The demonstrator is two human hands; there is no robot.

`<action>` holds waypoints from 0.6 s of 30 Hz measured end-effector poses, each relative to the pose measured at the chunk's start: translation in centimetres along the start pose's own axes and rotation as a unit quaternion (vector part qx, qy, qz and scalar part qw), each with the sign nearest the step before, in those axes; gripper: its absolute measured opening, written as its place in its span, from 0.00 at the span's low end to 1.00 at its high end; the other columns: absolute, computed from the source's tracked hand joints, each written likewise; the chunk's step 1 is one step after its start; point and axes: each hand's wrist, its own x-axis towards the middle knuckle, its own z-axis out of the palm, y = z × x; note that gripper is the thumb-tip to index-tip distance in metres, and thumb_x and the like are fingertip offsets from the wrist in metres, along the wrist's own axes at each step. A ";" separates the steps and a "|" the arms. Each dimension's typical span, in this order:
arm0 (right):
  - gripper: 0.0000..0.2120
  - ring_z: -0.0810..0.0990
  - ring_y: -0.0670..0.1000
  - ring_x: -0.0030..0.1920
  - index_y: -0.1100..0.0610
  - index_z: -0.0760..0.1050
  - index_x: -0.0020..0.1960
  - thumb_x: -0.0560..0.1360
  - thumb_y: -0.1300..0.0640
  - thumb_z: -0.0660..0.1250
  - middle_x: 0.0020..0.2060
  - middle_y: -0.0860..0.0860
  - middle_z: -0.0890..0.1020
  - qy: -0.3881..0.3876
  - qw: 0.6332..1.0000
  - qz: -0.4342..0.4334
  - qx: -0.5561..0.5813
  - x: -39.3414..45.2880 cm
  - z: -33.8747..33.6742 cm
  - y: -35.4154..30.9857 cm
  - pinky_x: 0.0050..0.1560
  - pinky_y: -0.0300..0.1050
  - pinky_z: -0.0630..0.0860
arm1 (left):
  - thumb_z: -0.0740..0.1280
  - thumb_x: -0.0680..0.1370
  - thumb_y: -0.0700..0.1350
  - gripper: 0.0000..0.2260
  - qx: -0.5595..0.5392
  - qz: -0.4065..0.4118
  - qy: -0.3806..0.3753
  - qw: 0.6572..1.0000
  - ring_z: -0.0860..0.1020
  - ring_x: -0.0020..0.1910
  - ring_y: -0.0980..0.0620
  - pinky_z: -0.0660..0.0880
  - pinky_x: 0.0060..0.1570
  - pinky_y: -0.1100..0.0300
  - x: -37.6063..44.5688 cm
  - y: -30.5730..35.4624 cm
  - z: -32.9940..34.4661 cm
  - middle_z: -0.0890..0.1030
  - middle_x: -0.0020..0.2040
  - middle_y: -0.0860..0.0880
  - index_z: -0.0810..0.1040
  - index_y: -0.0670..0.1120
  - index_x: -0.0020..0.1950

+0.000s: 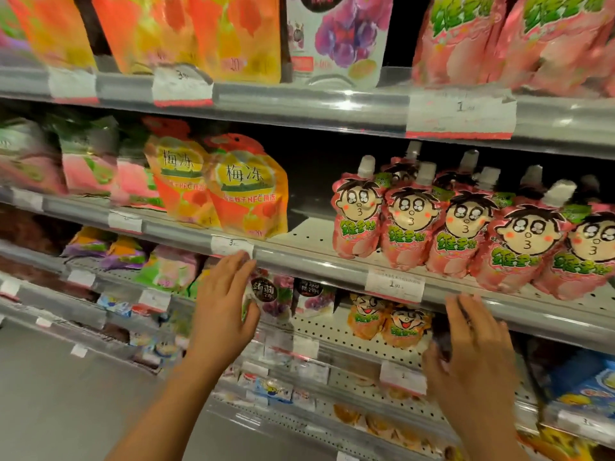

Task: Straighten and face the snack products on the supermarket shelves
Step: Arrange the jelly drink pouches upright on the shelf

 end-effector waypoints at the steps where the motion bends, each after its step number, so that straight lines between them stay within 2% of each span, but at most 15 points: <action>1: 0.33 0.69 0.65 0.73 0.66 0.71 0.73 0.70 0.59 0.74 0.71 0.63 0.73 0.012 1.000 0.017 0.001 -0.1 0.2 -0.7 0.70 0.70 0.68 | 0.60 0.77 0.49 0.28 0.002 0.014 -0.009 1.000 0.64 0.78 0.40 0.65 0.73 0.39 0.2 -0.6 0.3 0.65 0.79 0.44 0.68 0.43 0.77; 3: 0.38 0.68 0.65 0.74 0.67 0.72 0.73 0.65 0.63 0.79 0.72 0.65 0.72 0.043 0.998 0.052 -0.002 -0.2 0.8 -2.3 0.69 0.69 0.70 | 0.59 0.78 0.50 0.30 0.010 0.030 -0.025 0.999 0.58 0.81 0.42 0.61 0.75 0.38 0.3 -1.8 0.9 0.58 0.82 0.46 0.63 0.45 0.81; 5: 0.39 0.68 0.67 0.74 0.67 0.72 0.72 0.63 0.64 0.79 0.72 0.66 0.70 0.069 0.996 0.052 -0.019 -0.2 1.5 -3.5 0.67 0.70 0.72 | 0.58 0.78 0.51 0.32 0.012 0.044 -0.028 0.999 0.53 0.82 0.44 0.56 0.76 0.38 0.1 -3.0 1.4 0.54 0.84 0.48 0.58 0.47 0.83; 7: 0.41 0.67 0.68 0.74 0.68 0.69 0.74 0.64 0.64 0.79 0.73 0.67 0.68 0.057 0.996 0.050 -0.040 -0.3 2.4 -4.1 0.65 0.70 0.74 | 0.57 0.76 0.52 0.35 0.024 0.064 -0.039 0.997 0.51 0.83 0.43 0.55 0.76 0.40 0.2 -3.9 1.7 0.53 0.84 0.48 0.55 0.49 0.83; 10: 0.42 0.64 0.64 0.76 0.63 0.65 0.78 0.67 0.60 0.79 0.78 0.60 0.62 0.010 0.993 0.117 -0.030 -0.4 2.1 -5.1 0.70 0.65 0.70 | 0.57 0.74 0.54 0.36 0.029 0.079 -0.077 0.993 0.57 0.81 0.41 0.62 0.74 0.40 0.7 -4.4 1.1 0.56 0.83 0.46 0.57 0.50 0.83; 12: 0.38 0.64 0.61 0.76 0.56 0.65 0.78 0.72 0.57 0.76 0.79 0.53 0.60 -0.012 0.986 0.169 0.001 -0.3 0.9 -6.8 0.71 0.60 0.69 | 0.57 0.73 0.55 0.34 0.024 0.090 -0.096 0.991 0.66 0.77 0.38 0.70 0.68 0.39 1.3 -4.2 -0.3 0.65 0.80 0.44 0.66 0.49 0.80; 15: 0.28 0.70 0.57 0.72 0.52 0.69 0.75 0.76 0.54 0.70 0.77 0.51 0.64 0.023 0.993 0.107 0.037 0.7 -1.9 -9.8 0.67 0.55 0.72 | 0.59 0.75 0.54 0.26 -0.032 0.114 -0.055 0.992 0.77 0.67 0.40 0.76 0.61 0.41 3.5 -2.3 -4.7 0.76 0.71 0.46 0.77 0.48 0.71; 18: 0.22 0.72 0.44 0.68 0.55 0.73 0.72 0.78 0.56 0.69 0.74 0.48 0.69 0.075 0.994 0.002 0.077 3.7 -6.1 -13.3 0.64 0.44 0.74 | 0.60 0.78 0.52 0.22 -0.116 0.152 0.058 0.980 0.76 0.66 0.46 0.72 0.66 0.47 6.1 0.3 -9.8 0.78 0.68 0.49 0.78 0.46 0.69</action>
